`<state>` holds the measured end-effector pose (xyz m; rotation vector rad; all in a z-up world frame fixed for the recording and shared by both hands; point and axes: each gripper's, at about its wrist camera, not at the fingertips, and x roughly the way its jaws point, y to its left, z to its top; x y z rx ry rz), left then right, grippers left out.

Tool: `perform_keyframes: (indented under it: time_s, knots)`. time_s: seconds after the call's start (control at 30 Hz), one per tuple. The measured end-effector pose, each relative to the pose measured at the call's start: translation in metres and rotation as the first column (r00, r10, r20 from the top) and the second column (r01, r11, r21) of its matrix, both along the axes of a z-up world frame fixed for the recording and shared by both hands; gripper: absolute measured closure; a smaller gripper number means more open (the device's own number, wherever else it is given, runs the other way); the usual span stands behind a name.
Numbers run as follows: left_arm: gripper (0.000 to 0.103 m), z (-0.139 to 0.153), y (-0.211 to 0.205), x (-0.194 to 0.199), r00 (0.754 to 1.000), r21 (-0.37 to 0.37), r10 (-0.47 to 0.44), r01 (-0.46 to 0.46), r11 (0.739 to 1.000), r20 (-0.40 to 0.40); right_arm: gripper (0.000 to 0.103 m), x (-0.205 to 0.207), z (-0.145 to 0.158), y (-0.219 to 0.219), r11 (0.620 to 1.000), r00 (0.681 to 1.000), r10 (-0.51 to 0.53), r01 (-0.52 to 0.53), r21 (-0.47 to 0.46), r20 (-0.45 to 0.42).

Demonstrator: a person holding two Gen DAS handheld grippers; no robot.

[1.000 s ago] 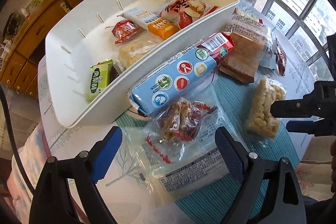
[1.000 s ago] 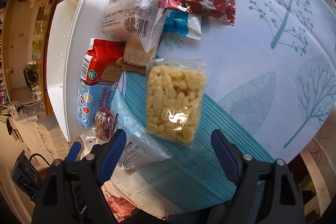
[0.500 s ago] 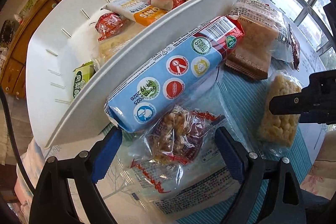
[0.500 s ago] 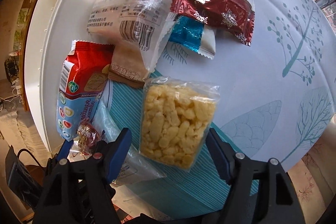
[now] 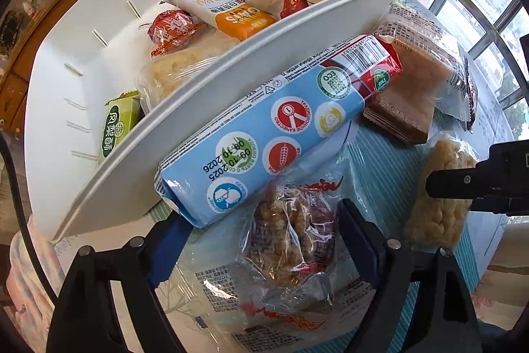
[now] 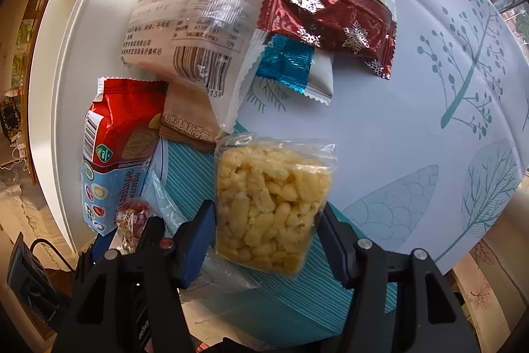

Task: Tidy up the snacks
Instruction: 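Grasp the clear nut bag with the left tool while the right tool grasps the puffed snack bag, then lift both held bags and carry them over the white tray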

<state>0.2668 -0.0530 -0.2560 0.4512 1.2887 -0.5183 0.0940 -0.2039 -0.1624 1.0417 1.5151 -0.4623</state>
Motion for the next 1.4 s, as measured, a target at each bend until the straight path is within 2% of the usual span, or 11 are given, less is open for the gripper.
perform_keyframes:
  time_s: [0.2,0.27,0.33,0.77,0.93,1.2,1.4]
  knots:
    - [0.038,0.003,0.011,0.002,1.0,-0.025,0.021,-0.022,0.999,-0.022,0.043,-0.015,0.003,0.01,1.0,1.0,-0.001,0.001,0.004,-0.014]
    - [0.048,0.003,0.016,0.001,0.999,-0.031,0.023,-0.024,0.999,-0.034,0.043,-0.017,0.007,0.013,1.0,1.0,-0.001,0.001,0.002,-0.02]
    - [0.054,0.005,0.019,-0.002,0.999,-0.032,0.015,-0.016,0.999,-0.038,0.043,-0.018,0.009,0.014,1.0,1.0,0.002,-0.002,0.006,-0.02]
    - [0.056,0.026,0.031,-0.037,1.0,-0.045,-0.01,0.009,0.999,-0.006,0.043,-0.029,0.021,0.036,1.0,1.0,0.012,-0.012,-0.025,0.004]
    - [0.056,0.044,0.043,-0.054,1.0,-0.05,-0.002,0.003,0.999,0.016,0.043,-0.035,0.028,0.047,0.999,1.0,0.018,-0.017,-0.045,0.025]
    - [0.056,0.082,0.07,-0.089,0.998,-0.114,0.002,0.005,0.993,0.068,0.043,-0.046,0.042,0.069,0.995,0.997,0.021,-0.013,-0.098,0.081]
    - [0.056,0.112,0.094,-0.099,0.992,-0.157,0.033,-0.013,0.987,0.125,0.043,-0.048,0.063,0.091,0.988,0.987,0.058,-0.035,-0.15,0.149]
